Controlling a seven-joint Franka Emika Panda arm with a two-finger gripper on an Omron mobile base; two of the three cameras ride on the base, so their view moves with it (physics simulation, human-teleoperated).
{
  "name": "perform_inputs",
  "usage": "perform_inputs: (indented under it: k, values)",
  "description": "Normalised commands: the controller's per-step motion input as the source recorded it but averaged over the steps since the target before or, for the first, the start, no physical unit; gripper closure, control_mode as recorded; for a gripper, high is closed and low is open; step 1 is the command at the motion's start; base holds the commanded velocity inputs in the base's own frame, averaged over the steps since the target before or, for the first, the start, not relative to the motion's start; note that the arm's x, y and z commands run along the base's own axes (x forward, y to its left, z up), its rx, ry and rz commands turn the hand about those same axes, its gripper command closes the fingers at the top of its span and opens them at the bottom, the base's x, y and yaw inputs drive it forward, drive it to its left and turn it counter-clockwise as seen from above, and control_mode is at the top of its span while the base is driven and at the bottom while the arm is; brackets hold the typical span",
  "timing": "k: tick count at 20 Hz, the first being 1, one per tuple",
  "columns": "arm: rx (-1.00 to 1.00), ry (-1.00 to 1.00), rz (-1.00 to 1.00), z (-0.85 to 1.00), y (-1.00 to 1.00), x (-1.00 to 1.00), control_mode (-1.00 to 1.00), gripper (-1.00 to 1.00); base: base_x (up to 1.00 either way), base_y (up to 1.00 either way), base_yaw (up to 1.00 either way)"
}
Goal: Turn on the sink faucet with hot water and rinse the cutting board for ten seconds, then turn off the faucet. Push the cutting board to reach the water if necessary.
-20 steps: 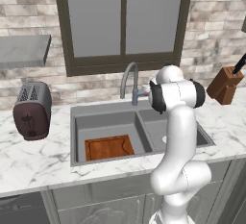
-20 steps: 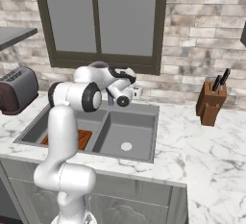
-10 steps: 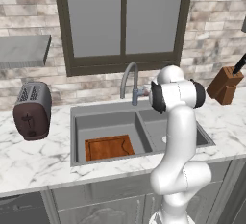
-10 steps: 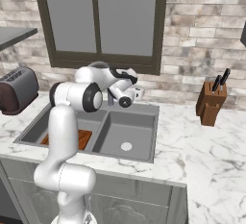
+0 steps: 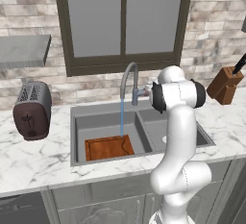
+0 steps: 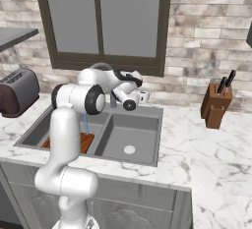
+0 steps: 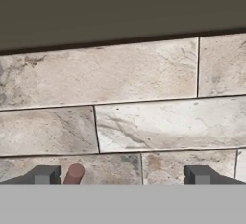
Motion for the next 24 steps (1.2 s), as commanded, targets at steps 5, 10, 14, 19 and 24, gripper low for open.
perform_inputs:
  k: [5,10,14,19,24]
  values:
    - [0.01,0.0,0.0,-0.02,-0.6,-0.29,-1.0,-1.0,0.0,0.0,0.0]
    - [0.01,0.0,0.0,-0.02,-0.57,-0.34,-1.0,-1.0,0.0,0.0,0.0]
    - [0.0,0.0,0.0,0.0,-0.39,-0.22,-1.0,-1.0,0.0,0.0,0.0]
    - [0.0,0.0,0.0,0.0,-0.14,-0.02,-1.0,-1.0,0.0,0.0,0.0]
    - [0.0,0.0,0.0,0.03,-0.12,0.0,-1.0,-1.0,0.0,0.0,0.0]
